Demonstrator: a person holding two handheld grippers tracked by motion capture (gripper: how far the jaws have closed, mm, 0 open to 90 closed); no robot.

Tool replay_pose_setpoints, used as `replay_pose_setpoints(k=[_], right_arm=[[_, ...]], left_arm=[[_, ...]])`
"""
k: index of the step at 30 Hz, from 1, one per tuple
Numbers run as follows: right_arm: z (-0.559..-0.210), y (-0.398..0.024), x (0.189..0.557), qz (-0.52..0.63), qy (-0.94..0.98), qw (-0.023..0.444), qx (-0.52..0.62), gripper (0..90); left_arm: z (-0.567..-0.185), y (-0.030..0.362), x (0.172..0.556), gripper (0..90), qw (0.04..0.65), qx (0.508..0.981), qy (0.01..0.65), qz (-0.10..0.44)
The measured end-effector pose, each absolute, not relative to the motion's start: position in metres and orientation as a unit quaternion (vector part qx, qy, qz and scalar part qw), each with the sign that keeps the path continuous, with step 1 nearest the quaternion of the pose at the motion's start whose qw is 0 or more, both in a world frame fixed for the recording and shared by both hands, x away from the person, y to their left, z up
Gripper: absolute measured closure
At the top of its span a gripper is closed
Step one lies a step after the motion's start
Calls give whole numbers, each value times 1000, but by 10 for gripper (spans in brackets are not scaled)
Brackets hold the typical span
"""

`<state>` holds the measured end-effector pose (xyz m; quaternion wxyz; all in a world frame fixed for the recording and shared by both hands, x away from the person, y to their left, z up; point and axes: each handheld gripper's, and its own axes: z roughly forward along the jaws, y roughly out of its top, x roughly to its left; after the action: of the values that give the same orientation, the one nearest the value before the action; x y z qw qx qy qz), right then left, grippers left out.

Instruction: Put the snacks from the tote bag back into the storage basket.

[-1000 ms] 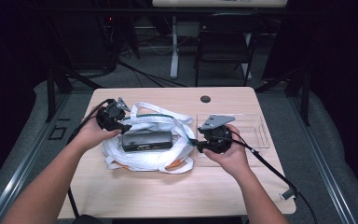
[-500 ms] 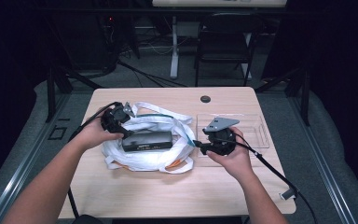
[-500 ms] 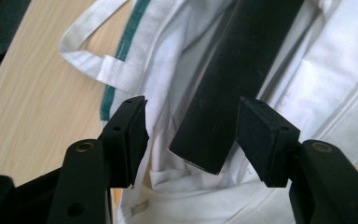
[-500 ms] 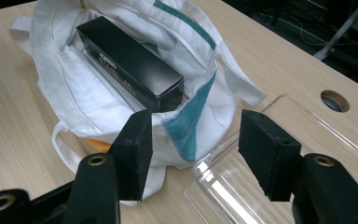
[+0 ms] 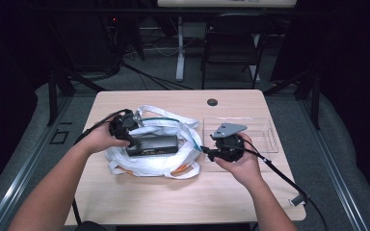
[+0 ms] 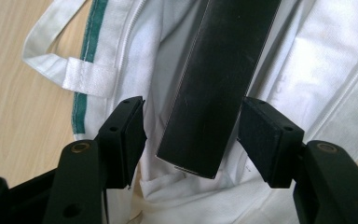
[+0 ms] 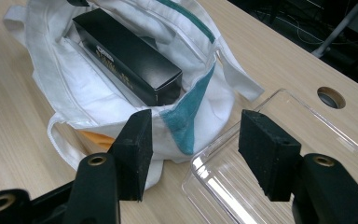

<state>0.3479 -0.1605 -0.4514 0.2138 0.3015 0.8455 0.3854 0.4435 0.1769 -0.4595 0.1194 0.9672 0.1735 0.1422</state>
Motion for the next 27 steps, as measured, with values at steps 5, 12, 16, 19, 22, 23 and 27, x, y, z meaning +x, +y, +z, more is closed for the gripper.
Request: replay_pose_setpoints(k=[5, 12, 16, 19, 22, 23, 27], right_arm=[[-453, -159, 347, 387, 846, 210, 300, 446], [-456, -156, 347, 384, 849, 207, 299, 437], [-457, -156, 347, 382, 851, 206, 297, 431], [-457, -155, 347, 378, 853, 206, 295, 448], [-459, -154, 346, 380, 853, 204, 293, 490], [-459, -154, 346, 377, 856, 201, 291, 496], [-461, -152, 346, 379, 862, 191, 279, 530]], left_arm=[[-466, 174, 447, 398, 110, 970, 170, 133], [-475, 170, 450, 390, 99, 975, 162, 119], [-480, 168, 452, 384, 91, 976, 160, 114], [-484, 167, 454, 381, 90, 977, 161, 109], [-487, 165, 455, 381, 83, 978, 157, 106], [-488, 165, 455, 381, 83, 979, 158, 103], [-491, 163, 457, 381, 81, 979, 157, 101]])
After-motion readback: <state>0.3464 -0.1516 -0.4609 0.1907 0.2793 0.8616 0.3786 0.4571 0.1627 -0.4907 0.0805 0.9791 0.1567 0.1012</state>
